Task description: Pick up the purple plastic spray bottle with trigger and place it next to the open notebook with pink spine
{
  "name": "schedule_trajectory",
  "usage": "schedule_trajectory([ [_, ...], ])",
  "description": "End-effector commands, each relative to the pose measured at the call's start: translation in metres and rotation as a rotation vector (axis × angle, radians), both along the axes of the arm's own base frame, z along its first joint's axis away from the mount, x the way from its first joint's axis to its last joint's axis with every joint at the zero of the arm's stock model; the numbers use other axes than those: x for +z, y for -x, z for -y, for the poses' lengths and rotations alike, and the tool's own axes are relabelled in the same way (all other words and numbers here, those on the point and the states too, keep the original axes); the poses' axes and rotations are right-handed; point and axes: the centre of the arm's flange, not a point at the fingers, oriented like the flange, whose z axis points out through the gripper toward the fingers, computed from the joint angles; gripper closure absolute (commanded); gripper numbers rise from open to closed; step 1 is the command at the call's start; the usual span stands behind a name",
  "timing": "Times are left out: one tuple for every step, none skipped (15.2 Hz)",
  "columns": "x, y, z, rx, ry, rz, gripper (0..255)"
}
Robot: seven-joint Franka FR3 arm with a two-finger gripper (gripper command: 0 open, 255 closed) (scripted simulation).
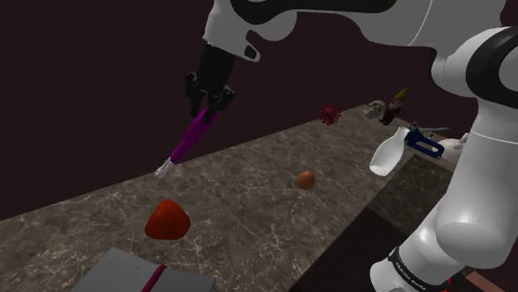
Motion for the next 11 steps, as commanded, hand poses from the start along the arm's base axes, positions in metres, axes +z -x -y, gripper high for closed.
schedule_trajectory([
  [-0.011,-0.001,0.000,0.000,0.000,0.001,255],
  [-0.016,-0.001,0.000,0.000,0.000,0.001,255],
  [-0.021,-0.001,0.000,0.000,0.000,0.001,255],
  [-0.026,-0.001,0.000,0.000,0.000,0.001,255],
  [-0.032,-0.001,0.000,0.000,0.000,0.001,255],
  [-0.037,-0.001,0.000,0.000,0.000,0.001,255],
  [-0.042,-0.001,0.000,0.000,0.000,0.001,255],
  [-0.048,-0.001,0.000,0.000,0.000,0.001,255],
  [-0.053,-0.001,0.000,0.000,0.000,0.001,255],
  [-0.058,-0.001,0.000,0.000,0.000,0.001,255],
  [-0.063,-0.001,0.000,0.000,0.000,0.001,255],
])
